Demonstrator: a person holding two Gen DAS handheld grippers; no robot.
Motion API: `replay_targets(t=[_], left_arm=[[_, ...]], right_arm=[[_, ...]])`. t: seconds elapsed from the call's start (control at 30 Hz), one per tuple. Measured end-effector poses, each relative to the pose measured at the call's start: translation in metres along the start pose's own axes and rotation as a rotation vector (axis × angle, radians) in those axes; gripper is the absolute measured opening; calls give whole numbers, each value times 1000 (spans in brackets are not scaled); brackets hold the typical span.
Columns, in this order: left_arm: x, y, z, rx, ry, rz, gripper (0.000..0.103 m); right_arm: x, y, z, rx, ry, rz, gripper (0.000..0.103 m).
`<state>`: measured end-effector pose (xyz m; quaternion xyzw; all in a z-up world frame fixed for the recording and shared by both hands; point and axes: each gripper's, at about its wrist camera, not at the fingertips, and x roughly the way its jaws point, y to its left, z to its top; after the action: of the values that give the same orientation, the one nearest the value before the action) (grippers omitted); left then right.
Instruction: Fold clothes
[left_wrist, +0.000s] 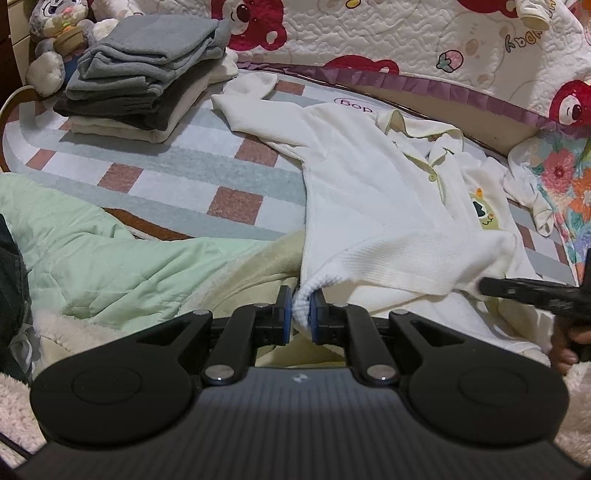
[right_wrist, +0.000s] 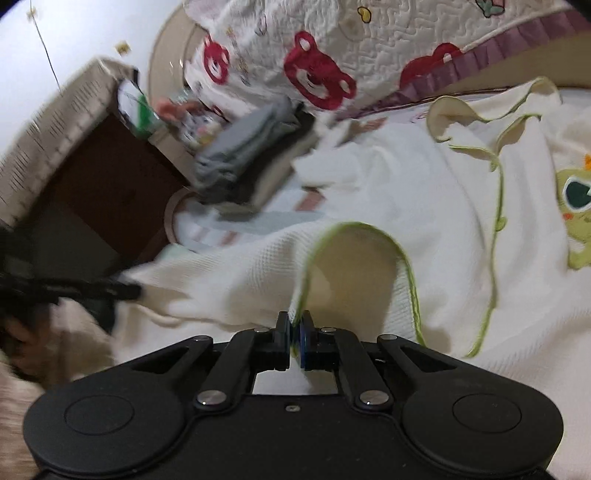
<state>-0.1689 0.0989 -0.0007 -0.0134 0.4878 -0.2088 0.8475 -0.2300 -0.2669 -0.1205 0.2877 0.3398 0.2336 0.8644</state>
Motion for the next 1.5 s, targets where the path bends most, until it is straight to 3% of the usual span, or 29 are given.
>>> replay_targets(t=[0.1, 0.17, 0.2, 0.27, 0.33, 0.47, 0.53, 0.6, 0.67, 0.77, 0.87, 1.0, 1.1, 1.13, 1.17, 1.23, 1.3, 1.43, 1.5], left_arm=[[-4, -3, -3, -11, 14, -20, 9], [-7, -5, -5, -19, 23, -33, 9], [-8, -6, -6, -23, 28, -40, 12], [-10, -8, -8, -28, 38, -52, 32], [-7, -18, -10, 33, 41, 1, 33], [6, -31, -14, 139, 28, 147, 42], [12, -29, -14, 137, 49, 141, 43], [13, -25, -14, 119, 71, 77, 38], [4, -23, -14, 105, 65, 23, 7], [-18, -22, -14, 108, 21, -4, 7], [-32, -19, -13, 113, 22, 19, 4], [-22, -18, -20, 136, 86, 88, 4], [-16, -18, -21, 156, 161, 86, 7], [-16, -19, -21, 164, 189, 80, 10], [-20, -16, -20, 152, 188, 77, 19], [-33, -11, -10, 117, 186, 52, 31], [-48, -9, 1, 104, 169, 31, 33], [-72, -23, 34, 162, 68, 16, 40], [-59, -45, 56, 230, -7, -23, 41]], right_arm=[[-27, -2, -1, 155, -20, 166, 7], [-43, 0, -4, 222, 0, 224, 7], [-51, 2, -6, 245, 18, 238, 7], [-58, 7, -11, 269, 48, 203, 7], [-61, 7, -16, 282, 47, 183, 7], [-66, 6, -24, 359, 37, 249, 7], [-74, 7, -27, 400, 24, 306, 7], [-85, 12, -28, 418, 1, 357, 7], [-97, 17, -29, 417, -13, 343, 7], [-111, 16, -36, 476, -34, 353, 7], [-112, 11, -48, 538, -50, 396, 7], [-94, 9, -59, 501, 39, 223, 7], [-87, 14, -61, 455, 85, 156, 7], [-87, 17, -61, 427, 97, 127, 7], [-89, 22, -59, 374, 106, 74, 12], [-97, 31, -57, 244, 133, -94, 16], [-104, 37, -59, 101, 175, -314, 24], [-130, 24, -69, 28, 156, -503, 28], [-143, 19, -75, -19, 120, -589, 28]])
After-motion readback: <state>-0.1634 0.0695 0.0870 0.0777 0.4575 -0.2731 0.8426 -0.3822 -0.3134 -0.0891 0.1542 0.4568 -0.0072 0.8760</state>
